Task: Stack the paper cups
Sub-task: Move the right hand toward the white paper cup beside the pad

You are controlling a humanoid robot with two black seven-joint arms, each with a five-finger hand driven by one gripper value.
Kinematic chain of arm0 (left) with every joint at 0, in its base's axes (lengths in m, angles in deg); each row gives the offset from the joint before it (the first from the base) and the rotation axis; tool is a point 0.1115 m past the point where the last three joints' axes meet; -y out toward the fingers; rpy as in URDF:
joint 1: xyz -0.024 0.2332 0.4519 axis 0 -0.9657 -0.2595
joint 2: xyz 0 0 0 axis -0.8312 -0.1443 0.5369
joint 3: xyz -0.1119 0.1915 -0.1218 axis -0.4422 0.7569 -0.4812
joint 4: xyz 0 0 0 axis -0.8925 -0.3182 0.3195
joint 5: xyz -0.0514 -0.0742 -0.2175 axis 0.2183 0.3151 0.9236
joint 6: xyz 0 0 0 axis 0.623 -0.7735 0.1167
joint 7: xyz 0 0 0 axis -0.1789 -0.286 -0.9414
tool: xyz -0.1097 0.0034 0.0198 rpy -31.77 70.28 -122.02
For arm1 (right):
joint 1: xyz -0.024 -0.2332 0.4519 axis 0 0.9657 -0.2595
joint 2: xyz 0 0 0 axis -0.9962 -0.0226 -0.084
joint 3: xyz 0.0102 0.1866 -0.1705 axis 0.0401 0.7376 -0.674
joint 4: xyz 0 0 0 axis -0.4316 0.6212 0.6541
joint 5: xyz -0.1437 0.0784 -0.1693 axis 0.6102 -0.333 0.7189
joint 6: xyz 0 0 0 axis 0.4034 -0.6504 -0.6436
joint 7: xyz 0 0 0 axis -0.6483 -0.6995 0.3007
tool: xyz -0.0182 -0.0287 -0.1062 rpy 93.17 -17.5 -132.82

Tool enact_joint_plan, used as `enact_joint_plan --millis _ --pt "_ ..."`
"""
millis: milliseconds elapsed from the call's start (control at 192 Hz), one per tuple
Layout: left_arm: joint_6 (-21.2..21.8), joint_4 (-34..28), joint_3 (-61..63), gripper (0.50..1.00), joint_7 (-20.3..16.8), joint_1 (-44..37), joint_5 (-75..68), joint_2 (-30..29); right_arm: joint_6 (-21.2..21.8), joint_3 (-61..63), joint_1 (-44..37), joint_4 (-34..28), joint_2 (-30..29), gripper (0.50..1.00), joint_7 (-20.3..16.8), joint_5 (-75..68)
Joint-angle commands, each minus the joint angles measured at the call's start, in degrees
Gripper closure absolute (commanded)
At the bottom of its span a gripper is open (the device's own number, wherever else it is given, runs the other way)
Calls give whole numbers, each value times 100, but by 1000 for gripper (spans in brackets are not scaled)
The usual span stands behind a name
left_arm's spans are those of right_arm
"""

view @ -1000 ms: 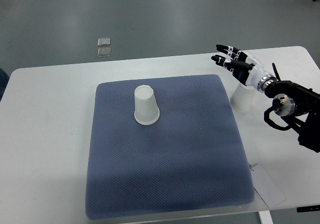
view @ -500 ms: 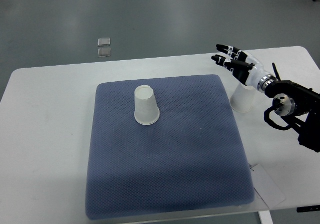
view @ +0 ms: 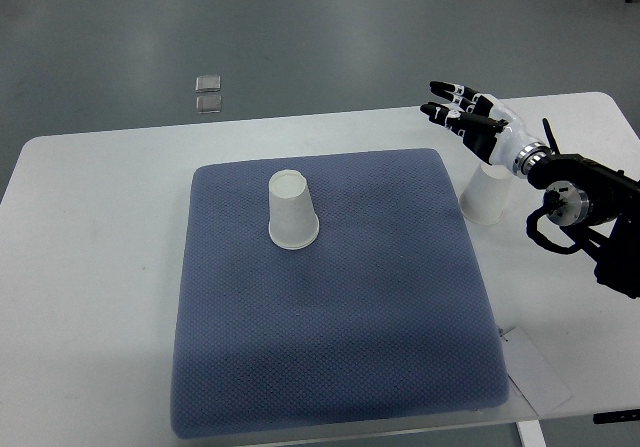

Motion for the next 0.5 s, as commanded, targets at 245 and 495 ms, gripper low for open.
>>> enact_joint_plan --millis 245,495 --pt "0 2 2 500 -1 0 0 0 18 -17 -14 0 88 589 -3 0" --pt "0 2 -6 500 -1 0 0 0 378 -34 -22 -53 466 589 -3 263"
